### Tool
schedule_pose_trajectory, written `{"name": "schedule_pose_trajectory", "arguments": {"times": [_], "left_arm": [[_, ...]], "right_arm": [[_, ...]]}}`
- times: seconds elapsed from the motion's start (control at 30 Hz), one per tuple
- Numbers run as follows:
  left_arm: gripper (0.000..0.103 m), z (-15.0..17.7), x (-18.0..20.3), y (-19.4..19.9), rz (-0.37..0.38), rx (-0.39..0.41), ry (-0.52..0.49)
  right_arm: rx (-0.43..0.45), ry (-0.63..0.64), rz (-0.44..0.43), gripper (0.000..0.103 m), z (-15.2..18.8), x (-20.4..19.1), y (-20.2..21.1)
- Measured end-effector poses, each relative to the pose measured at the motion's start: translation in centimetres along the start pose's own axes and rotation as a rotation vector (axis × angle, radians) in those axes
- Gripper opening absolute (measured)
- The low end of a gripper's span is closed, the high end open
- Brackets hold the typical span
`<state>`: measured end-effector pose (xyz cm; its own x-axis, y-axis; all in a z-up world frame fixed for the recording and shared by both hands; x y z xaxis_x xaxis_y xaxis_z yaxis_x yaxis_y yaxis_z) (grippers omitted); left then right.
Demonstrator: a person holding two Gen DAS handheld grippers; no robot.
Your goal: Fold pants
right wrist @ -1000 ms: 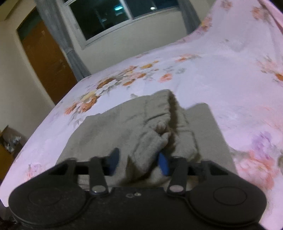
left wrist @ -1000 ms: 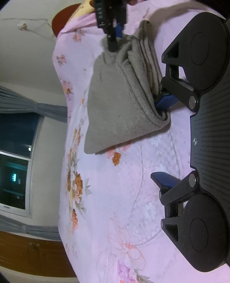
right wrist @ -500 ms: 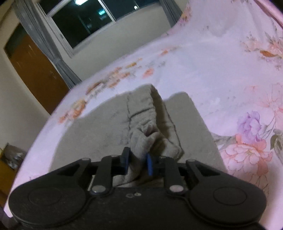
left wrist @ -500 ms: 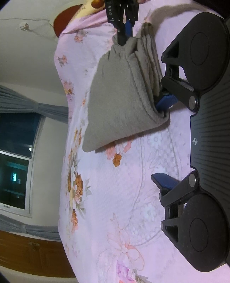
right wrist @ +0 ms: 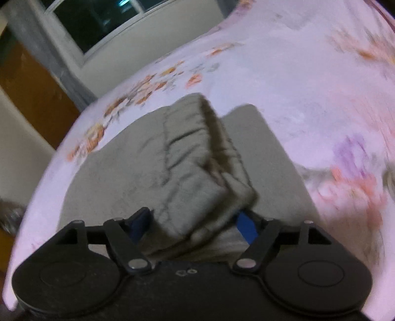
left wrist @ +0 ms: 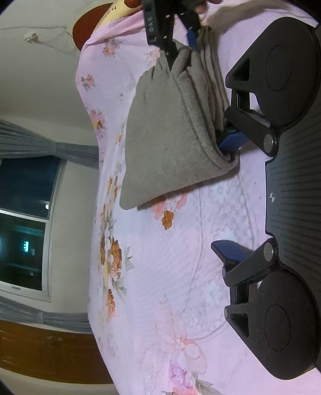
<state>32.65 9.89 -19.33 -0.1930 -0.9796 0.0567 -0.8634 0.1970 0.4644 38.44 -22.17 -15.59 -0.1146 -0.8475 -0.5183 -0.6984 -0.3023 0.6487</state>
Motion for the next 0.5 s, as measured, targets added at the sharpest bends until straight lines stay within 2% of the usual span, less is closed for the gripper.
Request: {"name": "schedule_pose_trajectory", "arguments": {"times": [0.03, 0.07, 0.17, 0.23, 0.3, 0.37, 0.43, 0.5], "left_arm": [[0.077, 0.0, 0.0, 0.0, -0.001, 0.0, 0.002], [0.077, 0.1, -0.1, -0.1, 0.002, -0.001, 0.008], [0.077, 0.0, 0.0, 0.0, 0.004, 0.0, 0.007], [0.077, 0.0, 0.2, 0.0, 0.006, 0.005, 0.002], [0.077, -0.1, 0.4, 0.0, 0.015, 0.008, 0.0], [0.077, -0.1, 0.7, -0.1, 0.025, 0.008, -0.007], [0.077, -0.2, 0.8, -0.1, 0.032, 0.011, -0.009], [0.077, -0.1, 0.8, 0.0, 0.03, 0.01, -0.006]], "right_arm": [[-0.001, -0.008, -0.009, 0.043, -0.3, -0.1, -0.1], [0.014, -0.002, -0.022, 0.039, -0.8, -0.4, 0.3], [0.109, 0.095, -0.084, 0.036, -1.7, -1.9, 3.3], [0.159, 0.162, -0.095, 0.036, -1.6, -2.6, 5.4], [0.182, 0.171, -0.093, 0.037, -1.5, -1.9, 6.5], [0.154, 0.157, -0.031, 0.036, -1.1, 0.2, 5.3], [0.053, 0.102, 0.021, 0.037, -0.1, 2.8, 2.7], [0.067, 0.115, -0.002, 0.037, -0.3, 2.6, 2.8]]}}
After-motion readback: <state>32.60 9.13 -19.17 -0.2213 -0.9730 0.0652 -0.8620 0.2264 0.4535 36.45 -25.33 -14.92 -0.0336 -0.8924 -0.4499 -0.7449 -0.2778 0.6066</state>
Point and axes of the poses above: each gripper's, at about its wrist camera, not at the fingertips, and y roughly against the way its jaws point, x to its right, z to its underside, the point moved 10 cm from there along -y, roughly the way its jaws point, and after that the axes turned 6 degrees about -y, right-handed, at the moved point
